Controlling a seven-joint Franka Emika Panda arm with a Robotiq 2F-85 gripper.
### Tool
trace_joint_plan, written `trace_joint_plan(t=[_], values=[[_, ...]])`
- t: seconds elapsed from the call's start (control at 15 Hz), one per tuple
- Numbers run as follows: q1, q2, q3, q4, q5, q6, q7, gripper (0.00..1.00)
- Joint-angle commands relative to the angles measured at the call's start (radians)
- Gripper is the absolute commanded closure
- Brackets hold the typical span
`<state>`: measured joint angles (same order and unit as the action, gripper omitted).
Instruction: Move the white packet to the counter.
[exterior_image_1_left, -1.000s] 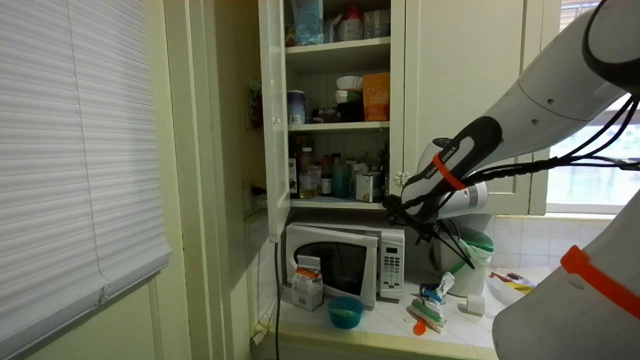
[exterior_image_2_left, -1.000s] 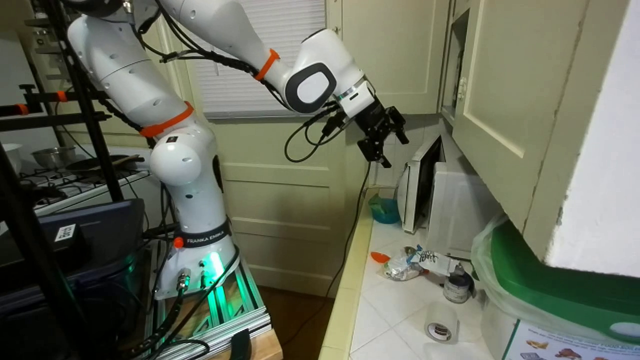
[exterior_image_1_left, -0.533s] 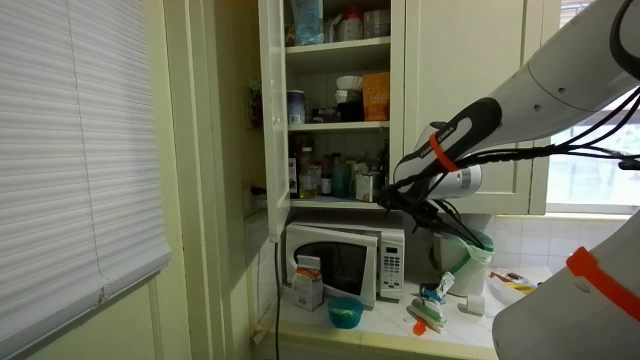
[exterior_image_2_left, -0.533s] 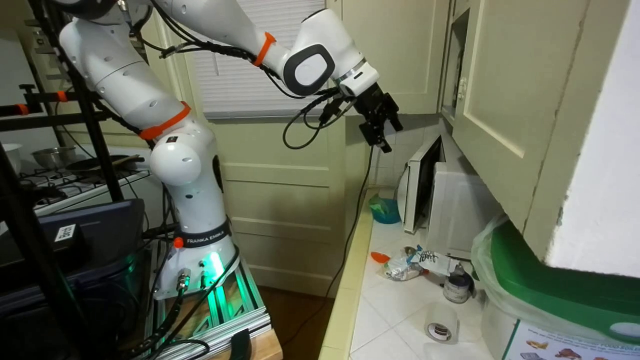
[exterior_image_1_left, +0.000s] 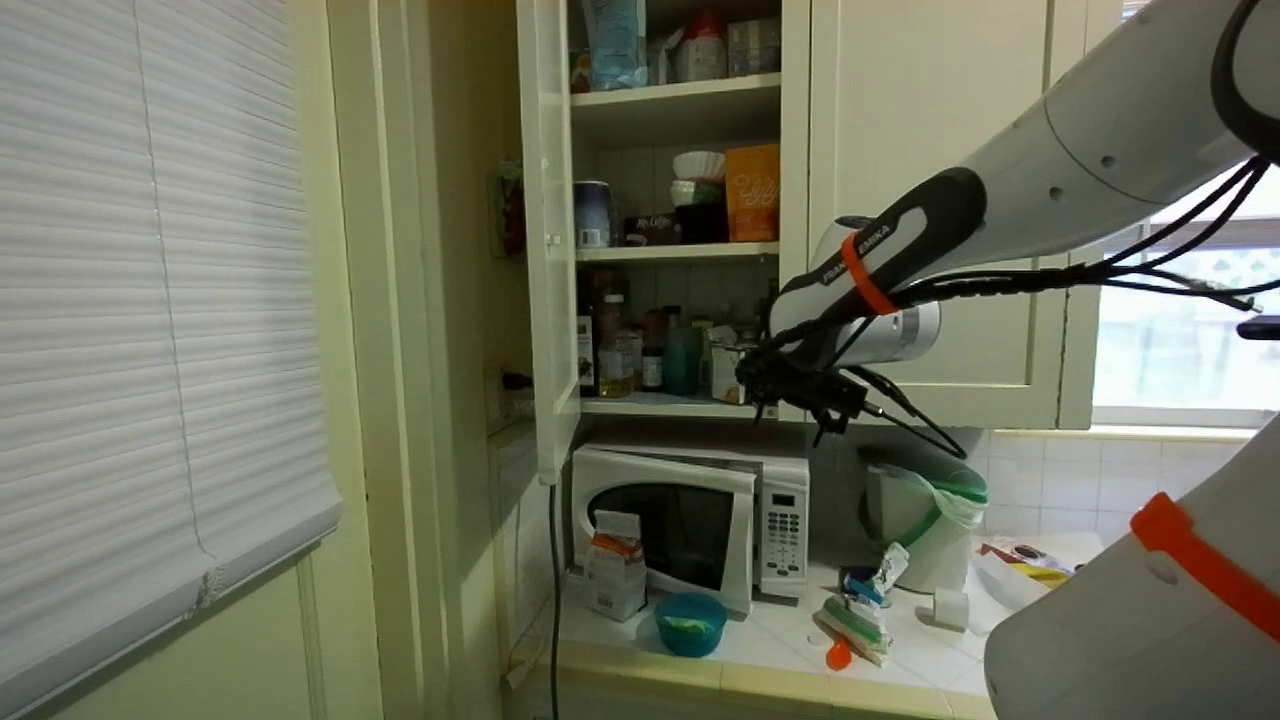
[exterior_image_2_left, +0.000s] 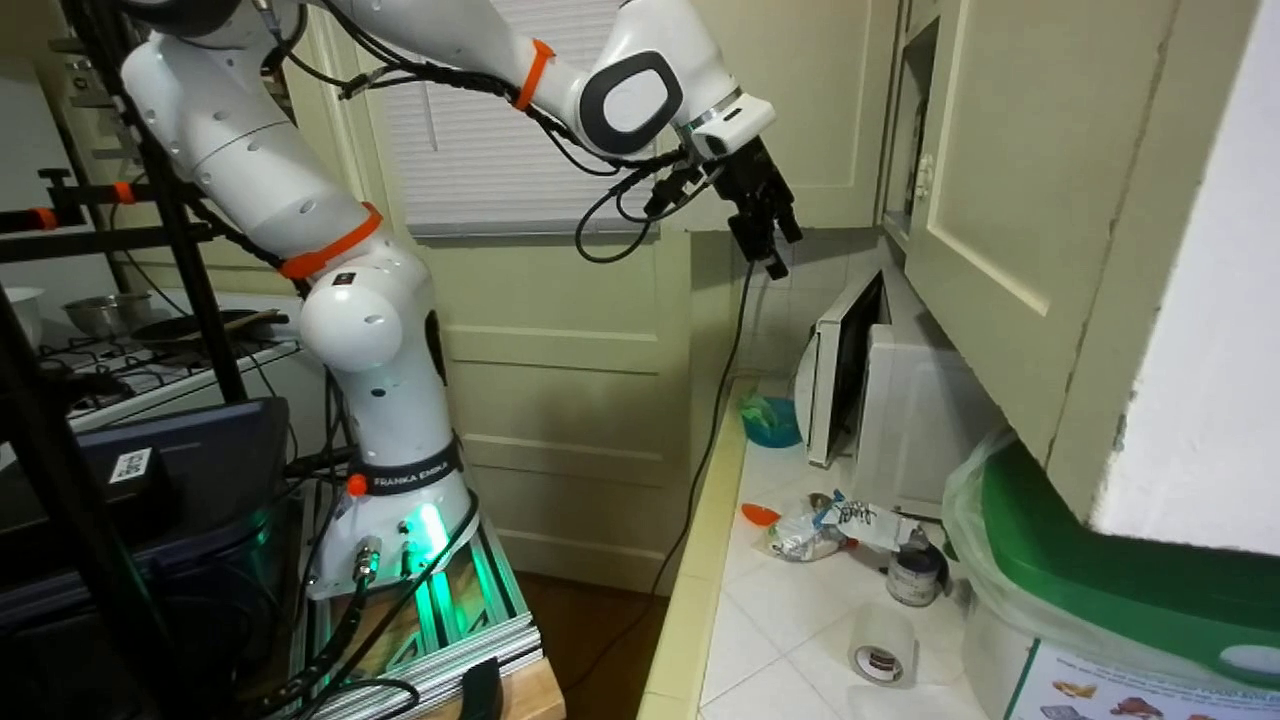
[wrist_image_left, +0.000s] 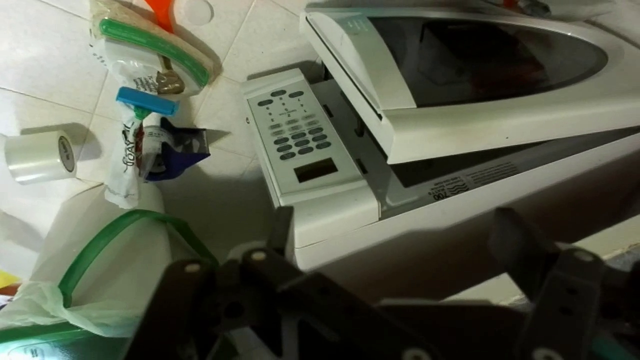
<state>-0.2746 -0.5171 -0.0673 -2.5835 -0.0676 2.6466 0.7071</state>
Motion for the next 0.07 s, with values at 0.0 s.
trace_joint_plan(t=[0.0], values=[[-0.025, 0.002, 0.024, 0.001, 0.027, -0.001, -0.022, 0.00]])
